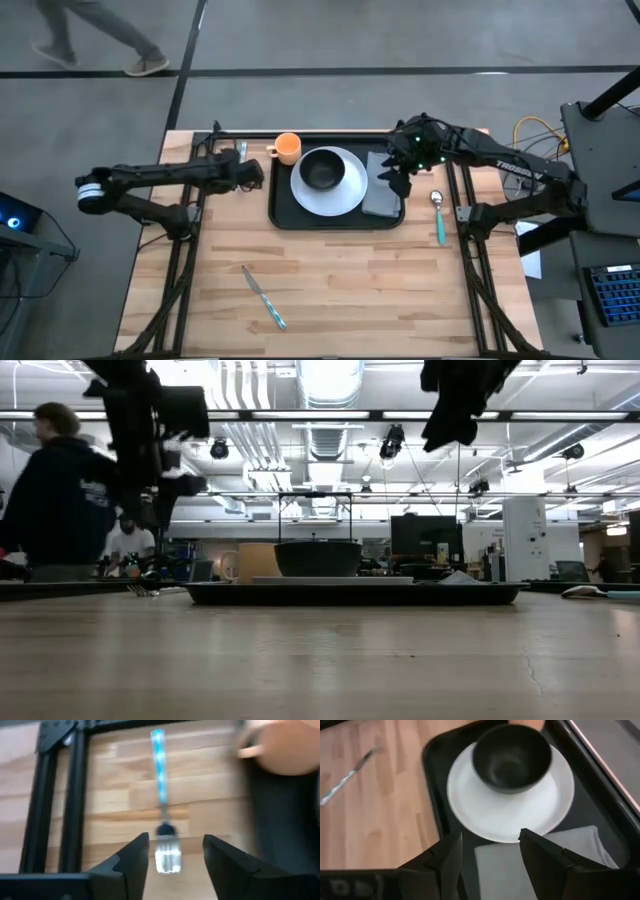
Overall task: Set up tray
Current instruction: Put the blue fork on top of the gray napkin on the black tray
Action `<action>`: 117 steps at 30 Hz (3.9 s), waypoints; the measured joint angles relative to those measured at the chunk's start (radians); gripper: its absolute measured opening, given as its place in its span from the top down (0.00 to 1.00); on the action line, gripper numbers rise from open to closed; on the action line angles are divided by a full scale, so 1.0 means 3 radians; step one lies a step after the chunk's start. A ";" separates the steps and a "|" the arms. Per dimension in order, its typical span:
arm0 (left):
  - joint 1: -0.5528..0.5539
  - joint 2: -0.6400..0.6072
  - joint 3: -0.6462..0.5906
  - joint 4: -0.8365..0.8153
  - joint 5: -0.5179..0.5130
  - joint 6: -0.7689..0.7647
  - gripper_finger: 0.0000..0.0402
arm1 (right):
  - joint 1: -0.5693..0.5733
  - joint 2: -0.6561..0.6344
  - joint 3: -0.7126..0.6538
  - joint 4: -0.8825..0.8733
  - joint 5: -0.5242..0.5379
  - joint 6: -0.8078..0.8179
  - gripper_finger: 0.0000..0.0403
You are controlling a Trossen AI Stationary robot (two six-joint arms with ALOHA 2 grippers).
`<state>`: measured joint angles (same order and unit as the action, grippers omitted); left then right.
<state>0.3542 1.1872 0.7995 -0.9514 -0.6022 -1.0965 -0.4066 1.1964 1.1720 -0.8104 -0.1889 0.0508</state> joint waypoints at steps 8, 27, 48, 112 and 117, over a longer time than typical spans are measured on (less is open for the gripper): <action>0.0534 0.0006 -0.0452 0.0692 0.0330 0.0373 0.53 | 0.0166 0.0010 0.0291 -0.0106 -0.0021 -0.0029 0.55; 0.1140 0.0187 -0.0812 0.1831 0.0433 0.0983 0.53 | 0.0237 0.0055 0.0393 -0.0103 -0.0095 0.0224 0.57; 0.1218 0.1066 -0.0635 0.2236 0.0644 0.1121 0.57 | 0.0251 0.0054 0.0390 -0.0104 -0.0093 0.0285 0.58; -0.1964 0.1645 0.4464 -0.2067 0.0611 0.3277 0.99 | 0.0109 0.1970 0.2577 -0.0556 -0.2787 0.0520 0.44; -0.1986 0.1643 0.4470 -0.2066 0.0609 0.3280 0.99 | 0.0206 0.2224 0.2881 -0.0679 -0.2774 0.0396 0.45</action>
<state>-0.2417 1.6802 2.1407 -1.5711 -0.4195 -0.1124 -0.3448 1.8636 2.0364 -1.0140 -1.0210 0.1694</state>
